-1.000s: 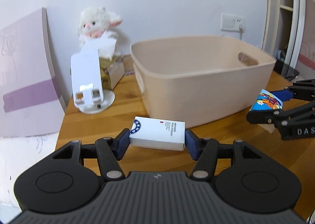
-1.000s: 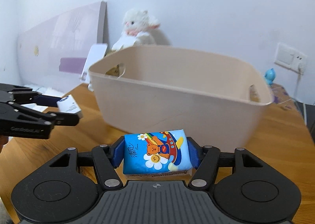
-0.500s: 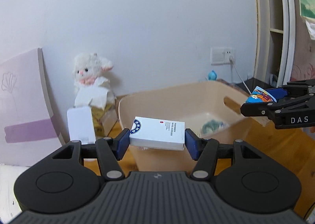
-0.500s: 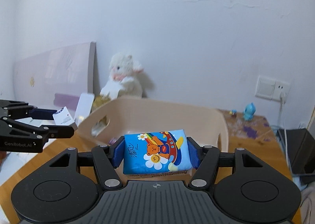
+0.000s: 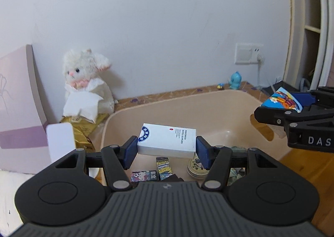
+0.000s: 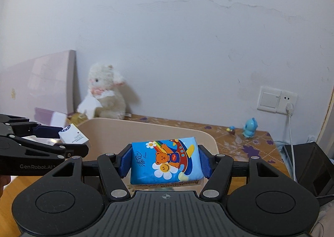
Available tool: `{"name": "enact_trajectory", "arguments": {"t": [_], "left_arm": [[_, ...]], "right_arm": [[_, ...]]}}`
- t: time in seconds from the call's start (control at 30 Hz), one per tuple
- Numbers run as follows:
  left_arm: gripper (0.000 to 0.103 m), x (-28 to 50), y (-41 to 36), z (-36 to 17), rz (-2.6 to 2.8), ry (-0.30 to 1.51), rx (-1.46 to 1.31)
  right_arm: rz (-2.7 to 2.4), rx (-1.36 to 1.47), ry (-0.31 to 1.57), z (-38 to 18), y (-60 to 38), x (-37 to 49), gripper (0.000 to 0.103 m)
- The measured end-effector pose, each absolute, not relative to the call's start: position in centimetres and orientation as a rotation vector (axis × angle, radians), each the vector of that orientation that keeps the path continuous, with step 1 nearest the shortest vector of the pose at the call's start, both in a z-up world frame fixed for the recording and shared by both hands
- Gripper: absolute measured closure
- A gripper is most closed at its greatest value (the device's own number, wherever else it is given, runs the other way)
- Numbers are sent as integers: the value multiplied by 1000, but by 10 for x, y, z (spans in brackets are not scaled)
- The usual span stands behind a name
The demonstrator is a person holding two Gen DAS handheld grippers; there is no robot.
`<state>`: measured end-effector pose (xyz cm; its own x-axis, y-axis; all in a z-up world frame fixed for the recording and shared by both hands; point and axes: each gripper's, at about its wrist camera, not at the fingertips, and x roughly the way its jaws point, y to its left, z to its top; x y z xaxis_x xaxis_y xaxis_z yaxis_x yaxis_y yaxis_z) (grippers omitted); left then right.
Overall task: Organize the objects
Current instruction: 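Lift both items over the basket and release them inside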
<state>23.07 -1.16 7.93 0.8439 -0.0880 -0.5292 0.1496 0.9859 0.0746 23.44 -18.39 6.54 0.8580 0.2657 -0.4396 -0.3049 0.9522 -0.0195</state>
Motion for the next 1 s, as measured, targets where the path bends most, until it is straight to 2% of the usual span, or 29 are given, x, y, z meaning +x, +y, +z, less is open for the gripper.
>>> {"name": "enact_trajectory", "arguments": {"t": [0.47, 0.57, 0.63, 0.7, 0.77, 0.8, 1.0], "left_arm": [[40, 269, -28, 41, -84, 774, 101], [39, 269, -23, 40, -79, 796, 74], [29, 265, -22, 42, -64, 789, 82], [23, 260, -19, 46, -56, 775, 84], [19, 255, -16, 51, -49, 768, 70], [18, 253, -14, 53, -48, 766, 60], [15, 233, -9, 64, -36, 749, 56]], "right_arm": [[249, -176, 606, 17, -166, 270, 40], [242, -185, 606, 19, -167, 266, 31], [239, -182, 605, 23, -169, 263, 24], [239, -175, 601, 29, -173, 260, 19], [240, -167, 594, 35, -175, 254, 5], [240, -168, 593, 38, -175, 252, 2], [242, -196, 594, 51, -174, 228, 0]]}}
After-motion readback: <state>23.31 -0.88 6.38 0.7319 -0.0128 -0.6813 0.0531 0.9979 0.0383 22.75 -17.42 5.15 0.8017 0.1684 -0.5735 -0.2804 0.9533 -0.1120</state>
